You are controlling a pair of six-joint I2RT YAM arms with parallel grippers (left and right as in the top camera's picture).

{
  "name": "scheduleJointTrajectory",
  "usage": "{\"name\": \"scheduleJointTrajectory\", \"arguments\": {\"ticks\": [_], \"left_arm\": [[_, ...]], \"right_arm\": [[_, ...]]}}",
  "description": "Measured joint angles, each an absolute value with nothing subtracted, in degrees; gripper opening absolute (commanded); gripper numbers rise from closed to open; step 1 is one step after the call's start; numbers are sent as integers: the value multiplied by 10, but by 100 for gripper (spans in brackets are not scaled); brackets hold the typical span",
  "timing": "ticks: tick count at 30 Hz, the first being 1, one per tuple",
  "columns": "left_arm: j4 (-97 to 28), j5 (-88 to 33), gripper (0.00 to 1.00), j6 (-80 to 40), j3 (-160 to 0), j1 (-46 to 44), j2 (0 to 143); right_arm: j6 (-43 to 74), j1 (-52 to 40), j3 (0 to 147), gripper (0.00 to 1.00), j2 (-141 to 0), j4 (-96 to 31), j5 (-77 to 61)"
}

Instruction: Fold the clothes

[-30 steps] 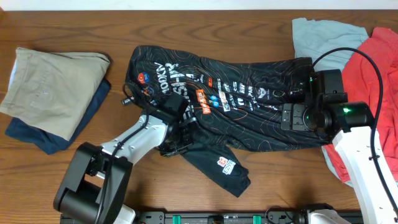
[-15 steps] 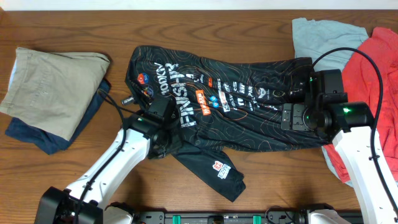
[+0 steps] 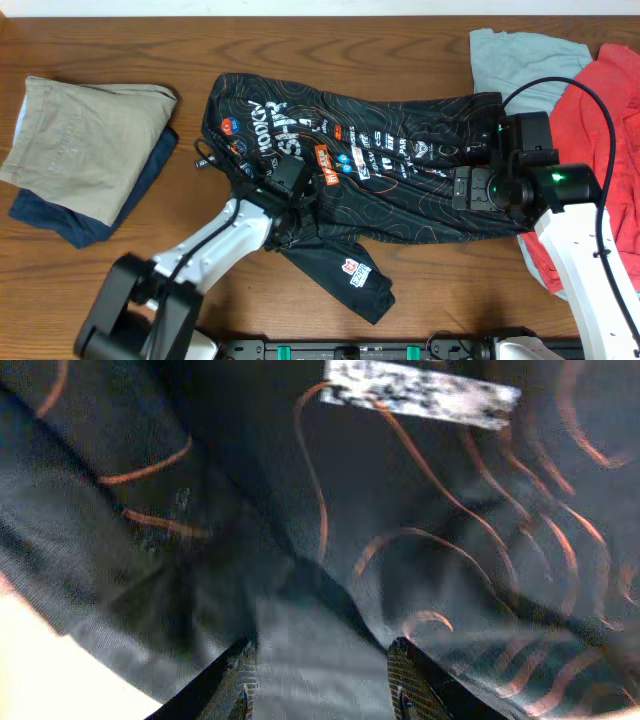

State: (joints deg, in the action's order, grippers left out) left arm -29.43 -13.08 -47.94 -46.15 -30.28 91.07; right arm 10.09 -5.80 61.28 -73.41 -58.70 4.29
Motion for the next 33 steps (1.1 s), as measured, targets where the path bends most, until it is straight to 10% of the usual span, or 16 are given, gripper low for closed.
{"name": "scheduleJointTrajectory", "arguments": {"ticks": [11, 22, 33], "left_arm": [[-280, -131, 43, -485, -462, -303, 927], [-290, -131, 6, -495, -462, -303, 930], [-384, -126, 6, -470, -460, -279, 899]], "right_arm": [[101, -58, 613, 99, -734, -587, 43], [101, -58, 613, 99, -734, -589, 43], [101, -58, 613, 99, -734, -591, 43]]}}
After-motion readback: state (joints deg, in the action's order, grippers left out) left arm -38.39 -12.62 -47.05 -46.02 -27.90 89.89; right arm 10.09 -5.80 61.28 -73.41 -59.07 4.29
